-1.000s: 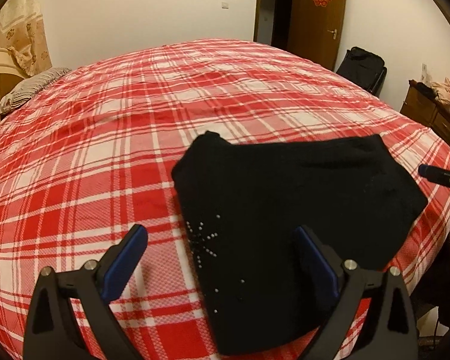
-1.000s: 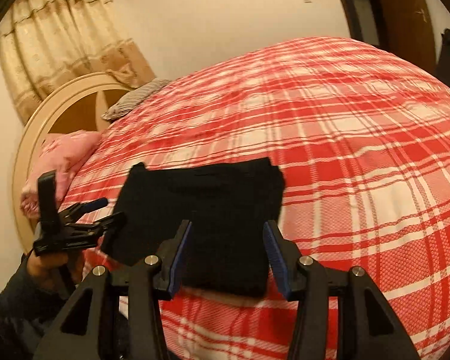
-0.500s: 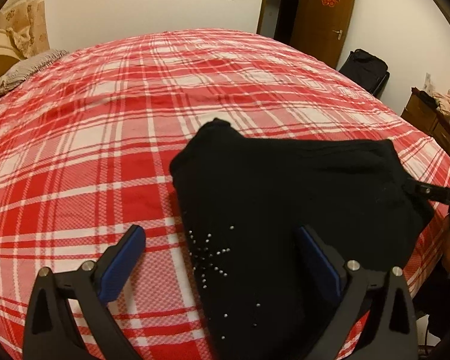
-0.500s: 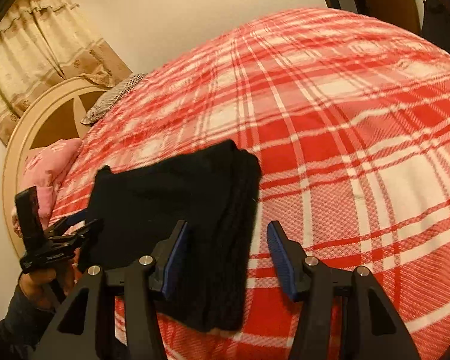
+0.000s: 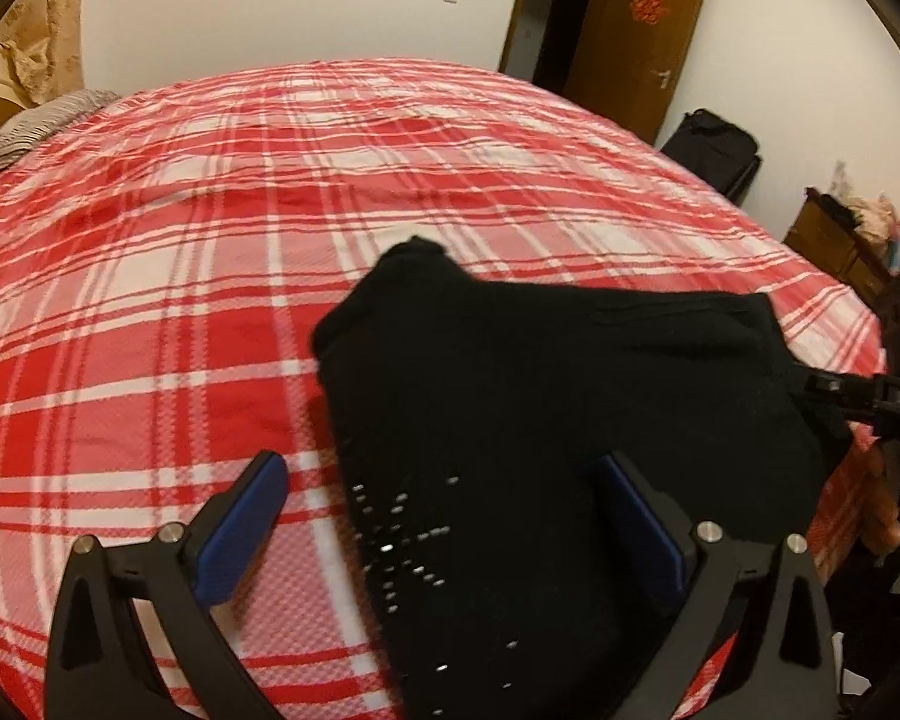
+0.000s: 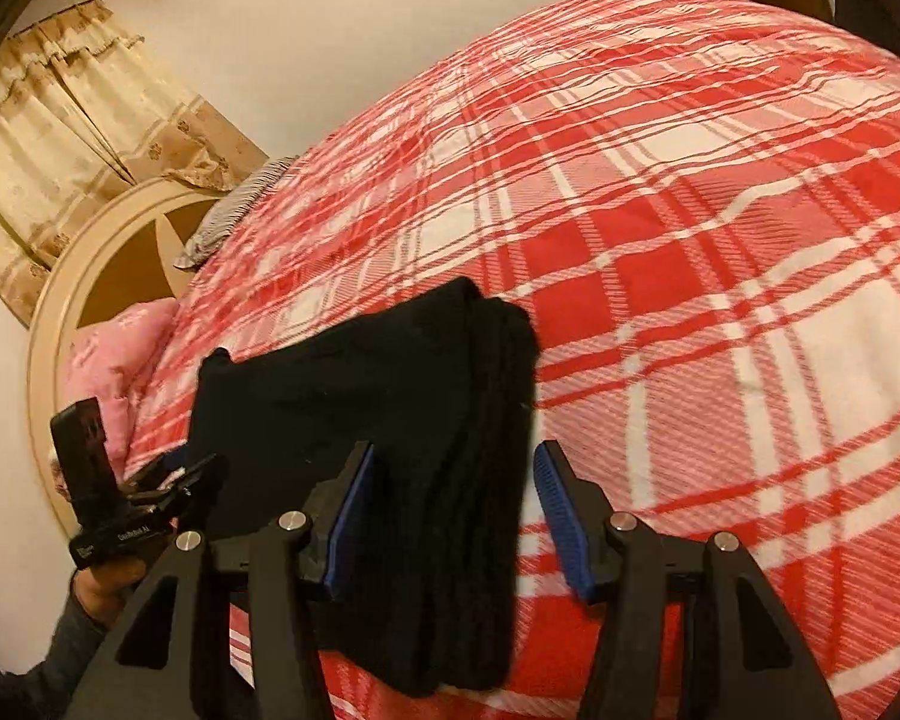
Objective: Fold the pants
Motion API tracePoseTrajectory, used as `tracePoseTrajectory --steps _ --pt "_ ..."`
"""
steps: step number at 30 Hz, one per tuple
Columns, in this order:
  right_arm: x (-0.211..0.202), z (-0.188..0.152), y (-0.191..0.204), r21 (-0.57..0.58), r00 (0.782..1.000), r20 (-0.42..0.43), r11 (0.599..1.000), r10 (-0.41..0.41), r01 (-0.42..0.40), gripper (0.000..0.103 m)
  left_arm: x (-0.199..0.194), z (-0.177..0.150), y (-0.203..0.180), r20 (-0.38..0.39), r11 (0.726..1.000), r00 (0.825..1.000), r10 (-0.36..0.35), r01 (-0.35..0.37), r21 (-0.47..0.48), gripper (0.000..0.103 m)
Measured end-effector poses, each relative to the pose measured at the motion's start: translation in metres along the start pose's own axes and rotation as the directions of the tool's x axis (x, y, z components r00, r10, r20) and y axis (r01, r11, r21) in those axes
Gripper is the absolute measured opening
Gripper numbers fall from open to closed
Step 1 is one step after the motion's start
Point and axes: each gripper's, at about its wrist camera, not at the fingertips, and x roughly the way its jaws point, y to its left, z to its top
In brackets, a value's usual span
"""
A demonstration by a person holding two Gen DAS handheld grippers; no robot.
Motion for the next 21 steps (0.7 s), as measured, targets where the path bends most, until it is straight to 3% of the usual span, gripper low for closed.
tracePoseTrajectory --steps 6,8,10,15,16,17,18,21 --pt "0.005 0.001 0.0 0.009 1.0 0.008 1.0 0.01 -0.01 0.051 0.002 0.001 0.002 0.005 0.999 0.999 -0.037 0.037 -0.001 0.103" --pt "0.003 0.0 -0.004 0.029 0.999 0.012 0.999 0.039 -0.04 0.04 0.002 0.001 0.005 0.009 0.998 0.998 -0.056 0.056 -0.015 0.1" --pt "0.001 -0.001 -0.006 0.051 0.997 0.018 0.996 0.073 -0.074 0.036 -0.001 0.002 0.009 0.011 0.997 0.998 -0.068 0.068 -0.035 0.096" --pt "0.0 -0.003 -0.008 0.073 0.995 0.02 0.992 0.098 -0.099 0.034 -0.002 0.003 0.014 0.012 0.994 0.996 -0.091 0.092 -0.06 0.085" --pt "0.0 -0.003 -0.008 0.074 0.994 0.022 0.992 0.103 -0.105 0.032 -0.002 0.003 0.014 0.012 0.993 0.995 -0.1 0.101 -0.059 0.076" --pt "-0.002 -0.003 -0.007 0.074 0.994 0.027 0.991 0.109 -0.111 0.031 -0.003 0.004 0.013 0.011 0.99 0.992 -0.126 0.126 -0.06 0.061" --pt "-0.004 -0.004 -0.005 0.07 0.993 0.034 0.991 0.114 -0.116 0.031 -0.002 0.004 0.014 0.004 0.985 0.988 -0.156 0.156 -0.072 0.058" --pt "-0.006 -0.006 -0.001 0.057 0.993 0.038 0.992 0.108 -0.11 0.03 -0.002 0.004 0.015 0.006 0.984 0.987 -0.16 0.16 -0.081 0.058"
